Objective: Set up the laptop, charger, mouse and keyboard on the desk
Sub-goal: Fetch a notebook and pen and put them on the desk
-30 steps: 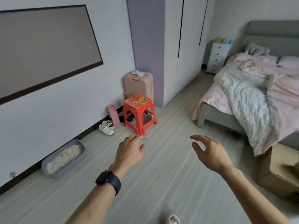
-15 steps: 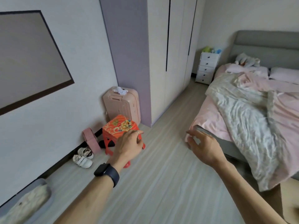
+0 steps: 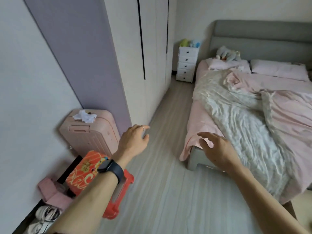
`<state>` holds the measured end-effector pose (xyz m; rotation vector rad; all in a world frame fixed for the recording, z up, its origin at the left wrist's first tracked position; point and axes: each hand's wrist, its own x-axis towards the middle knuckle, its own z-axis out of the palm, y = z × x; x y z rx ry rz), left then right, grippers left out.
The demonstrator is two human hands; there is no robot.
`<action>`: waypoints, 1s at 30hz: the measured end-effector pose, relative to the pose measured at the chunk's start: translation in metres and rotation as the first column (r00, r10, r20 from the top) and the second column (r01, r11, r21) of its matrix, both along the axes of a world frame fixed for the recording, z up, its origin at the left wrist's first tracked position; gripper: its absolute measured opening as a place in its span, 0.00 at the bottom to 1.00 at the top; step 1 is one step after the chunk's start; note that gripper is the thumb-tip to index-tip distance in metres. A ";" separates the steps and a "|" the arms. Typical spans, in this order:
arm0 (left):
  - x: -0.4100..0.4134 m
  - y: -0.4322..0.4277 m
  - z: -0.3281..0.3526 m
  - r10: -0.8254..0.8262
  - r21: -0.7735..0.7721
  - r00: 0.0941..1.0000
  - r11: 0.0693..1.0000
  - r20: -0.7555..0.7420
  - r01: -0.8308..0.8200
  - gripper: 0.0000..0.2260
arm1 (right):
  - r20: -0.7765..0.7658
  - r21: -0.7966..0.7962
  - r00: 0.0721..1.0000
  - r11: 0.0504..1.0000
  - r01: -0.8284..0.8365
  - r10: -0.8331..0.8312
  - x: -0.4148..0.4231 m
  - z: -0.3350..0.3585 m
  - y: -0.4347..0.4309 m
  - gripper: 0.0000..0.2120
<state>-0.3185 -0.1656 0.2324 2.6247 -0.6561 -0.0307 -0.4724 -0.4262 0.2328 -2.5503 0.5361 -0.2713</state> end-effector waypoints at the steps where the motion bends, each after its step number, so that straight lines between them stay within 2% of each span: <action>1: 0.019 -0.010 0.000 -0.013 -0.009 1.000 1.000 -0.009 0.013 0.17 | -0.002 0.001 1.000 1.000 0.011 -0.011 0.017 0.000 -0.008 0.15; 8: 0.178 -0.096 -0.032 -0.061 -0.008 0.995 0.998 -0.081 0.061 0.16 | -0.039 0.043 0.997 0.997 0.067 -0.065 0.168 -0.036 -0.085 0.14; 11: 0.226 -0.121 -0.038 -0.066 -0.010 0.993 0.998 -0.095 0.066 0.16 | -0.043 0.048 0.999 0.999 0.026 -0.024 0.219 -0.045 -0.109 0.14; 17: 0.374 -0.216 -0.037 -0.026 0.029 0.990 0.999 -0.140 0.030 0.15 | -0.077 0.087 0.997 0.996 -0.011 0.017 0.382 -0.044 -0.202 0.14; 25: 0.553 -0.337 -0.028 -0.074 0.045 0.985 0.996 -0.159 0.082 0.16 | -0.071 0.117 0.997 0.992 0.041 -0.033 0.561 -0.038 -0.304 0.14; 30: 0.676 -0.415 -0.037 -0.122 -0.013 0.976 0.993 -0.178 0.121 0.15 | -0.070 0.116 0.993 0.988 0.106 -0.099 0.671 -0.046 -0.370 0.14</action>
